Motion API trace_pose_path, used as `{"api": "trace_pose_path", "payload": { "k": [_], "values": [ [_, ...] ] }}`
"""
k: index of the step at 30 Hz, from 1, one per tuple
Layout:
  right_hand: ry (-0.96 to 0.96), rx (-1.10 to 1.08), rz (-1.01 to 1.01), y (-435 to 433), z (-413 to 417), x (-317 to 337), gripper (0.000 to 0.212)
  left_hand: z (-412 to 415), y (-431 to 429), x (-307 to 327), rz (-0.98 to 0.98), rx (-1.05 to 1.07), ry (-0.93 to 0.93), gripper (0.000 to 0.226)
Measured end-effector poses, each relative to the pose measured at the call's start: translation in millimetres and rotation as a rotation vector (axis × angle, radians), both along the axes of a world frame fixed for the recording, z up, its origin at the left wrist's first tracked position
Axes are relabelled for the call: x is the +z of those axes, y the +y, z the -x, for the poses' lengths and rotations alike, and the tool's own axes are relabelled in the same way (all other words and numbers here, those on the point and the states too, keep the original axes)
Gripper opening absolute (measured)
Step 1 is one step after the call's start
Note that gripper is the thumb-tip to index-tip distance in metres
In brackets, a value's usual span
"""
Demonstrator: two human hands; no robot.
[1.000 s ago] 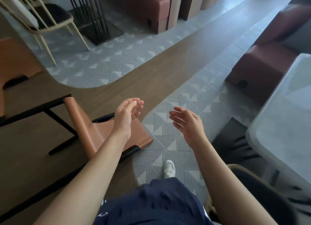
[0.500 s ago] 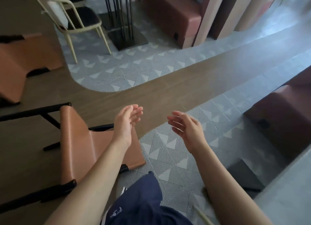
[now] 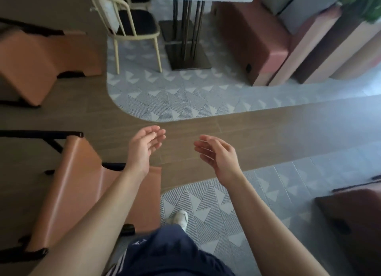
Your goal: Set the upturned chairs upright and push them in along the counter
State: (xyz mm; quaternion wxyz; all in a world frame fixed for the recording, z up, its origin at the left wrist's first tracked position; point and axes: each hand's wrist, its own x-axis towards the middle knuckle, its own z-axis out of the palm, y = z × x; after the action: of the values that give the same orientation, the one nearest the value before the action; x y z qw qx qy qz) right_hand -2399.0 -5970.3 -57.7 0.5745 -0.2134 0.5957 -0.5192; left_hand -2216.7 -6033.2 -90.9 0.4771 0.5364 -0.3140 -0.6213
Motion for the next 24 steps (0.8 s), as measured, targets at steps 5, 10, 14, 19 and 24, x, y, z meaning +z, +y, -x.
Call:
{"api": "trace_pose_path", "payload": {
  "k": [5,10,14,19,24],
  "values": [
    [-0.018,0.070,0.009,-59,24,2,0.022,21,-32,6,-0.002,0.084,-0.006,0.023],
    [-0.046,0.179,0.009,-108,44,-1,0.024,35,-60,8,0.007,0.210,-0.007,0.022],
    [-0.060,0.312,0.001,-148,58,-7,0.023,45,-72,4,0.010,0.344,-0.014,0.022],
    [-0.026,0.600,-0.044,-196,76,-15,0.022,66,-76,1,0.002,0.642,0.026,0.022],
    [0.021,0.853,-0.039,-232,88,-16,0.024,97,-67,1,0.001,0.882,0.080,0.022]
  ]
}}
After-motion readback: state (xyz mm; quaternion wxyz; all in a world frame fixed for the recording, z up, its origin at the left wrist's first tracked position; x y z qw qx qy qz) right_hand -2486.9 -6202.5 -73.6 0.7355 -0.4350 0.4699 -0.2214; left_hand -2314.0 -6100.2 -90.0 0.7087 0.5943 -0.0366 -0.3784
